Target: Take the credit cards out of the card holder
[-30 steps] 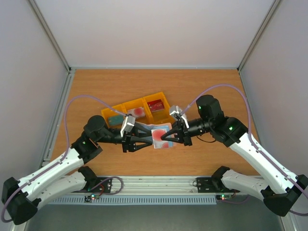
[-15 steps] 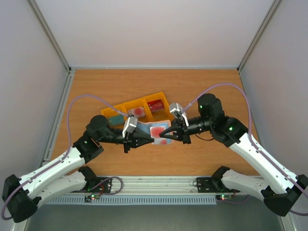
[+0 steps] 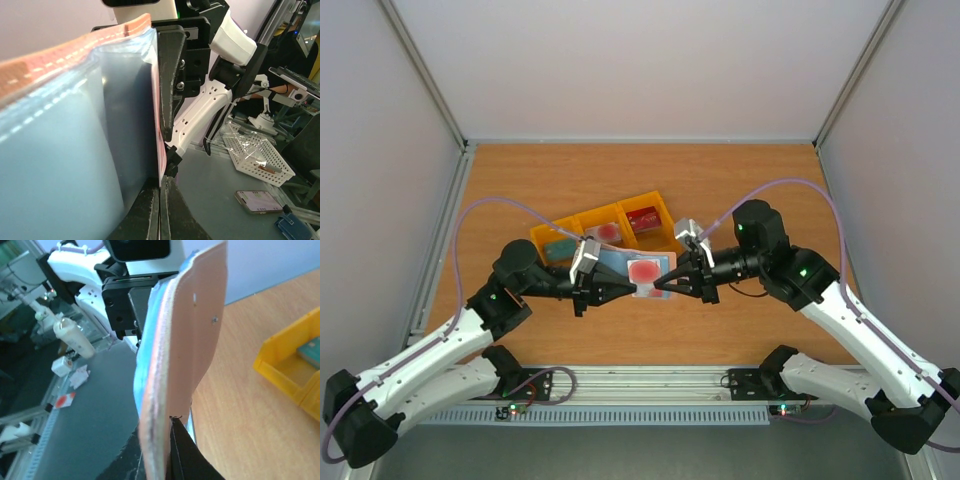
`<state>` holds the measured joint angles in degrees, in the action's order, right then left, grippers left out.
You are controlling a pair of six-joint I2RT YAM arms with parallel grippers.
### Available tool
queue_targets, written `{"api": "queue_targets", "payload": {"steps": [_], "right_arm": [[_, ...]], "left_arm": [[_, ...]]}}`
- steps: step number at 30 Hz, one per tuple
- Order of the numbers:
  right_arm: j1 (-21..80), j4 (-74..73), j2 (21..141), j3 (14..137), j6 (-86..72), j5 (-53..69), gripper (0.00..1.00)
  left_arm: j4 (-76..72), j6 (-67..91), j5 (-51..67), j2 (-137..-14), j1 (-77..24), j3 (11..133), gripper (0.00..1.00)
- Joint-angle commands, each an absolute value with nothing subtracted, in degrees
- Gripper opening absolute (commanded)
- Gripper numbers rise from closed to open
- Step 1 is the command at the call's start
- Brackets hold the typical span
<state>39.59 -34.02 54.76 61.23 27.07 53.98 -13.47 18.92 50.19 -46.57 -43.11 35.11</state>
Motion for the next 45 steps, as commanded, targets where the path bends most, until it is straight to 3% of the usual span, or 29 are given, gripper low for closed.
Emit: {"api": "queue_targets", "payload": {"steps": [1, 3, 8, 11, 14, 19, 22, 25, 28, 32, 38, 45], "right_arm": [[39.8, -34.9, 53.3, 61.0, 26.6, 52.8, 0.03], [39.6, -36.2, 52.9, 61.3, 27.1, 51.5, 0.03], [38.9, -36.9, 52.3, 61.1, 27.2, 50.9, 0.14], [38.9, -37.6, 54.5, 62.6, 27.1, 53.6, 0.12], [38.9, -38.5, 56.2, 64.0, 27.5, 54.4, 0.02], [39.0, -37.1, 56.1, 64.6, 27.5, 55.6, 0.01], [38.9, -38.5, 55.7, 64.6, 28.6, 55.1, 0.01], [38.9, -39.3, 55.9, 64.8, 28.8, 55.5, 0.01], [38.9, -39.1, 55.8, 64.9, 28.7, 55.4, 0.01], [38.9, -39.2, 55.1, 64.5, 28.9, 54.6, 0.01], [38.9, -40.2, 54.3, 64.0, 29.6, 53.7, 0.01], [38.9, -41.1, 54.2, 64.6, 29.9, 53.6, 0.01]], "left_arm": [[-15.9, 19.6, 50.8, -45.3, -42.3, 35.2, 0.00], [-15.9, 19.8, 51.2, -45.1, -41.9, 35.1, 0.00], [-16.2, 20.0, 53.1, -43.9, -40.8, 34.2, 0.00], [-16.2, 20.0, 53.3, -43.7, -40.7, 33.7, 0.00], [-16.3, 19.5, 54.0, -44.0, -40.8, 34.2, 0.00], [-16.8, 20.2, 53.1, -44.0, -40.8, 33.7, 0.00], [-17.1, 21.3, 52.4, -43.6, -40.7, 33.5, 0.14], [-19.8, 22.2, 52.0, -43.8, -40.8, 33.2, 0.19], [-21.7, 22.9, 52.1, -44.6, -41.2, 33.4, 0.16], [-21.0, 24.0, 51.9, -44.5, -41.2, 33.8, 0.00], [-20.6, 25.9, 51.1, -43.6, -40.6, 33.2, 0.13], [-20.4, 25.8, 52.1, -43.4, -40.0, 33.5, 0.11]]}}
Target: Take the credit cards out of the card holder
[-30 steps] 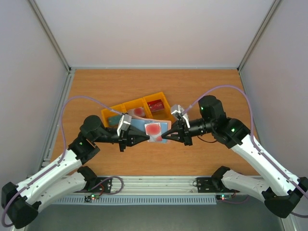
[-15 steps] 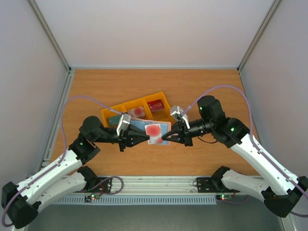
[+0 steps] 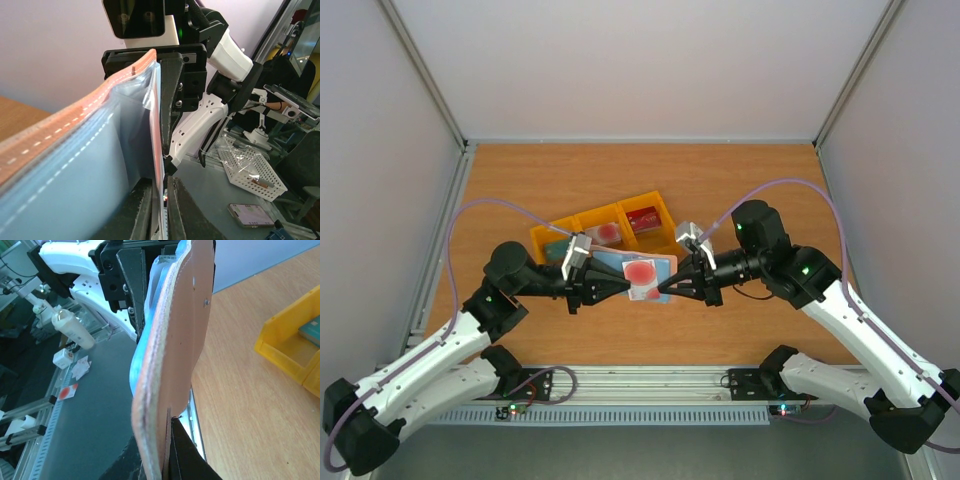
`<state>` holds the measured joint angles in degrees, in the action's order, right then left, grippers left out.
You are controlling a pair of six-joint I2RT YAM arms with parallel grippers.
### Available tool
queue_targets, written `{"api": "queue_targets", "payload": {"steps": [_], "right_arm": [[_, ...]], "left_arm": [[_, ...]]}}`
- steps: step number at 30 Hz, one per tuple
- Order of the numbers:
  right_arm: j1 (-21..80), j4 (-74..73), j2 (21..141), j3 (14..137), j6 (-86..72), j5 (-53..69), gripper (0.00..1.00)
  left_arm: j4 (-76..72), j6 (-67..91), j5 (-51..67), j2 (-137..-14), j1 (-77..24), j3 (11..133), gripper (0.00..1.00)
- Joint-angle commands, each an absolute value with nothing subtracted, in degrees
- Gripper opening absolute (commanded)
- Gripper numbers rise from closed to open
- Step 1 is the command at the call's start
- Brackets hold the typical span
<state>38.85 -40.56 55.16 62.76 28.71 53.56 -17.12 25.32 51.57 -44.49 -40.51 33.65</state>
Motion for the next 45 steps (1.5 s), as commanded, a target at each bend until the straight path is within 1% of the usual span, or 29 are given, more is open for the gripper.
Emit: {"api": "queue_targets", "payload": {"steps": [1, 4, 9, 12, 25, 33, 36, 37, 38, 40, 42, 43, 45], "right_arm": [[38.9, -41.1, 54.2, 64.6, 29.8, 53.7, 0.01], [38.9, -41.4, 54.0, 64.8, 29.9, 53.7, 0.01], [38.9, -42.2, 53.9, 64.8, 30.3, 53.3, 0.01], [38.9, -42.1, 54.0, 65.0, 30.1, 53.6, 0.01], [38.9, -42.3, 52.3, 64.7, 30.4, 52.8, 0.01], [38.9, -43.1, 53.7, 65.4, 30.6, 54.9, 0.01], [38.9, -43.3, 54.0, 65.8, 30.8, 55.5, 0.01], [38.9, -43.5, 54.2, 65.9, 31.0, 55.6, 0.01], [38.9, -43.7, 54.2, 66.0, 31.2, 55.8, 0.01], [38.9, -43.9, 54.3, 66.3, 31.4, 56.4, 0.01], [38.9, -43.8, 54.5, 66.4, 31.5, 56.9, 0.01], [38.9, -43.6, 54.5, 66.4, 31.5, 57.1, 0.01], [38.9, -43.5, 54.5, 66.4, 31.6, 57.3, 0.01]], "left_arm": [[-20.4, 25.8, 52.1, -43.4, -39.9, 33.5, 0.09], [-20.1, 26.2, 52.1, -43.1, -39.6, 33.4, 0.07], [-19.7, 26.5, 52.5, -42.8, -39.2, 33.3, 0.07], [-19.6, 26.3, 52.7, -43.0, -39.1, 33.5, 0.00], [-18.5, 25.8, 54.5, -42.7, -38.0, 32.8, 0.00], [-19.0, 24.5, 55.2, -43.4, -37.7, 32.7, 0.00], [-19.3, 24.0, 55.6, -43.9, -38.0, 33.3, 0.24], [-19.4, 23.9, 55.8, -44.2, -38.1, 33.5, 0.29], [-19.6, 23.7, 55.9, -44.4, -38.3, 33.7, 0.32], [-19.9, 23.6, 55.9, -45.1, -38.6, 33.9, 0.35], [-20.3, 23.6, 55.7, -45.9, -39.2, 34.1, 0.35], [-20.6, 23.6, 55.4, -46.2, -39.5, 34.2, 0.35], [-21.2, 23.5, 55.1, -46.6, -40.0, 34.5, 0.30]]}}
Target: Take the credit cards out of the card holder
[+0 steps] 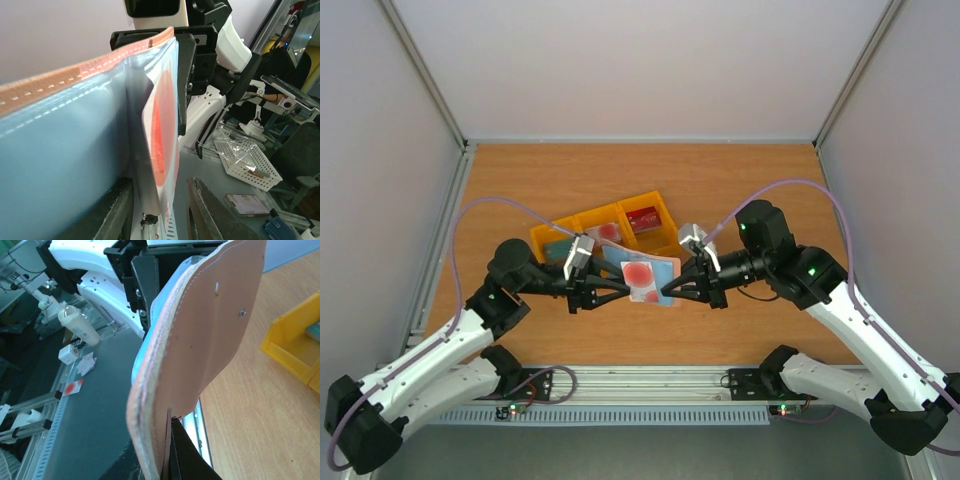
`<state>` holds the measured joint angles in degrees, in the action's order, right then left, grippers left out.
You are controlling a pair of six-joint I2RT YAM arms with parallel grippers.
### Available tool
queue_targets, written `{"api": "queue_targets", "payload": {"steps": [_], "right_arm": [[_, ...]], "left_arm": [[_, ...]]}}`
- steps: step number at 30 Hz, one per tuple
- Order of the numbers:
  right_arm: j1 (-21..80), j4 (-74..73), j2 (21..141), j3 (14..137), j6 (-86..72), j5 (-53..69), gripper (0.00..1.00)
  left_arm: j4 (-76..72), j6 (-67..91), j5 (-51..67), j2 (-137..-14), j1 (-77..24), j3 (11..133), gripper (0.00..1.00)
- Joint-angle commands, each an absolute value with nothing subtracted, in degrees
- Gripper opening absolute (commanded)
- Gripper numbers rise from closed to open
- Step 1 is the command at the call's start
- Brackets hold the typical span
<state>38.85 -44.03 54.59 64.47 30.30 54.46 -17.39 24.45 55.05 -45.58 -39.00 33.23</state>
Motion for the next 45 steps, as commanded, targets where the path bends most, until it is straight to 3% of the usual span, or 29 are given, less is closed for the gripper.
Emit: {"api": "queue_targets", "payload": {"steps": [1, 4, 6, 12, 16, 22, 29, 33, 35, 36, 39, 41, 45], "right_arm": [[38.9, -43.6, 54.5, 66.3, 31.7, 57.2, 0.01], [38.9, -43.5, 53.9, 65.5, 31.8, 56.7, 0.01], [38.8, -43.2, 53.5, 64.7, 31.5, 55.8, 0.01], [38.4, -42.3, 49.8, 60.3, 24.6, 44.1, 0.01], [33.4, -46.1, 46.2, 56.5, 16.7, 32.0, 0.01], [30.8, -45.1, 43.9, 44.7, 0.9, 34.2, 0.01], [30.8, -23.1, 44.3, 27.2, -19.1, 44.8, 0.01], [29.3, -25.3, 48.1, 25.3, -19.6, 45.0, 0.01], [27.2, -31.6, 49.4, 25.8, -19.1, 41.6, 0.10], [25.7, -40.2, 49.1, 27.2, -18.3, 36.8, 0.20], [25.0, -61.2, 44.4, 36.5, -16.7, 15.3, 0.74], [25.0, -62.5, 38.7, 39.7, -18.9, 11.0, 0.97], [25.4, -59.2, 37.7, 50.6, -10.0, 11.3, 0.99]], "left_arm": [[-21.4, 23.3, 55.0, -46.7, -40.1, 34.6, 0.25], [-20.9, 23.1, 54.9, -46.3, -40.2, 34.8, 0.06], [-20.4, 23.1, 54.7, -45.5, -40.2, 34.8, 0.00], [-13.6, 23.2, 55.5, -41.5, -37.0, 34.3, 0.00], [8.6, 10.2, 51.0, -38.5, -32.3, 36.2, 0.00], [24.9, 0.2, 38.8, -37.9, -31.1, 38.1, 0.00], [20.8, 5.8, 40.7, -38.6, -31.1, 35.8, 0.00], [18.4, 8.3, 42.8, -39.3, -31.1, 35.3, 0.00], [19.4, 8.5, 44.4, -39.7, -31.1, 35.9, 0.00], [20.6, 8.0, 45.2, -39.9, -31.1, 36.3, 0.00], [25.3, 3.7, 46.6, -39.7, -31.1, 37.8, 0.00], [28.1, -0.8, 46.7, -39.6, -31.2, 38.8, 0.00], [33.3, -10.5, 48.9, -40.4, -31.8, 40.2, 0.00]]}}
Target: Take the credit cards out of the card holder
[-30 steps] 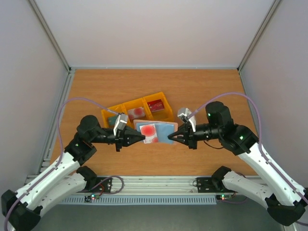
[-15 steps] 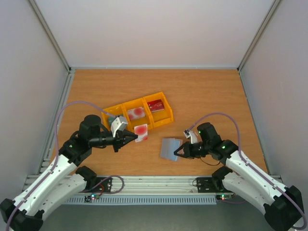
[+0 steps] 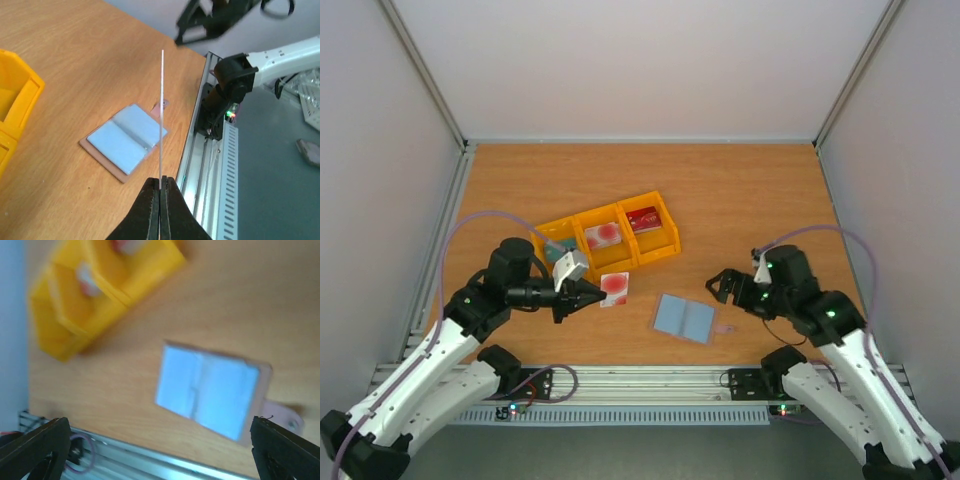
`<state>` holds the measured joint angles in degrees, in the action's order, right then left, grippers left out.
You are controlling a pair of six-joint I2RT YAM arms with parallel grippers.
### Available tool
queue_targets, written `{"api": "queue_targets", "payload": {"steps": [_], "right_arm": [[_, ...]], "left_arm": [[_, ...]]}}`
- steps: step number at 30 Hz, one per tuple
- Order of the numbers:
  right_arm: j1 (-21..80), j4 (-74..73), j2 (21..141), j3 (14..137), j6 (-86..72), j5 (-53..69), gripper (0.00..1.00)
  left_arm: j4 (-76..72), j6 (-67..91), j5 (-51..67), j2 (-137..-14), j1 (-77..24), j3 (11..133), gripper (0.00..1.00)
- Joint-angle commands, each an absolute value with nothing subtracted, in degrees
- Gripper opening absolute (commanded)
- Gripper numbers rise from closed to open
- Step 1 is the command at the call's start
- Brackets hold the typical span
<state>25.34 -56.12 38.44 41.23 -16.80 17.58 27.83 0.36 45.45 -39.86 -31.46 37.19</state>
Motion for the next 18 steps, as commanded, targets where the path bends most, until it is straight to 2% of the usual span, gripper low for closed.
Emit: {"api": "queue_targets", "payload": {"steps": [1, 4, 8, 9, 12, 15, 18], "right_arm": [[26.1, -55.8, 39.6, 52.8, -6.3, 15.2, 0.96], [33.9, -45.6, 47.4, 58.8, 4.2, 28.0, 0.86], [52.8, -46.7, 58.2, 70.2, 24.9, 27.1, 0.88], [54.5, -49.4, 61.4, 73.2, 28.3, 27.6, 0.87], [56.5, -55.3, 70.6, 81.1, 34.6, 29.7, 0.75], [57.1, -56.2, 74.3, 82.7, 37.2, 30.7, 0.65], [57.2, -56.7, 75.8, 83.1, 37.9, 34.0, 0.63]], "left_arm": [[34.7, -13.4, 49.0, -40.7, -32.1, 40.7, 0.00], [39.2, -20.1, 48.6, -41.4, -33.4, 42.2, 0.00], [47.0, -28.0, 49.1, -42.0, -34.3, 45.0, 0.00], [49.0, -29.4, 49.4, -42.2, -34.5, 45.8, 0.00], [52.3, -31.8, 51.2, -42.7, -34.7, 47.6, 0.00], [52.8, -31.2, 52.4, -42.4, -34.7, 47.9, 0.00], [50.9, -29.0, 52.6, -42.2, -34.8, 47.4, 0.00]]}}
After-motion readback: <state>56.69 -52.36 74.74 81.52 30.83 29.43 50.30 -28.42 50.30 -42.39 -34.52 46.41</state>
